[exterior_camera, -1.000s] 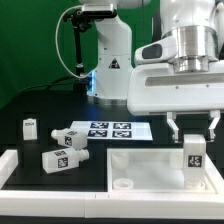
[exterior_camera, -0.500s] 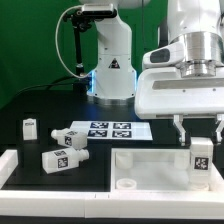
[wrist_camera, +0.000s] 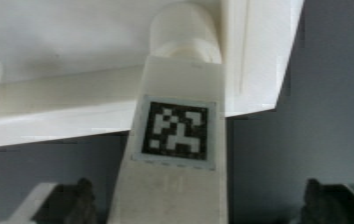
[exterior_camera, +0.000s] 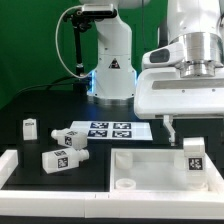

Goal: Assemble one leg

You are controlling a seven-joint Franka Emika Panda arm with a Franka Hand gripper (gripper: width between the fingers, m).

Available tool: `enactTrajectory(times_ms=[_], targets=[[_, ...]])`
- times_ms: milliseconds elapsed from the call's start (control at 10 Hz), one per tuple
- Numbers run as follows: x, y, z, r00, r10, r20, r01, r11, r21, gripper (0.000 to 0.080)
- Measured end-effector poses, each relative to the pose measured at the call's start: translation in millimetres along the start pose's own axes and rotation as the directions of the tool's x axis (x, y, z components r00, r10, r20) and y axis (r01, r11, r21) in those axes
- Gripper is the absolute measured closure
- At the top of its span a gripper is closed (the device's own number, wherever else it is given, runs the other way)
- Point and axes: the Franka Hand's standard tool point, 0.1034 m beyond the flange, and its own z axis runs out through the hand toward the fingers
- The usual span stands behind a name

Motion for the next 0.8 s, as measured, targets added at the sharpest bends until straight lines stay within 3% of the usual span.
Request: enactTrajectory(times_ms=[100, 300, 400, 500, 700, 800], targets=[[-0.6, -2.6, 1.3, 0.999, 0.010, 0.038, -0.011, 1.000, 0.004, 0.0163], [11.2, -14.2, 4.8, 0.993, 0.056, 0.102, -0.058, 0.998, 0.018, 0.0154], [4.5, -17.3, 7.2, 0.974, 0.068, 0.216, -0.074, 0.997, 0.019, 0.0154], [9.6, -18.6, 7.0, 0.957, 0.082, 0.280, -0.092, 0.996, 0.022, 0.0151], [8.2, -23.7, 6.2, 0.902, 0.117, 0.416, -0.133, 0.991, 0.008, 0.0151], [6.7, -14.2, 5.7, 0.852, 0.130, 0.507, -0.146, 0.989, -0.008, 0.0151]])
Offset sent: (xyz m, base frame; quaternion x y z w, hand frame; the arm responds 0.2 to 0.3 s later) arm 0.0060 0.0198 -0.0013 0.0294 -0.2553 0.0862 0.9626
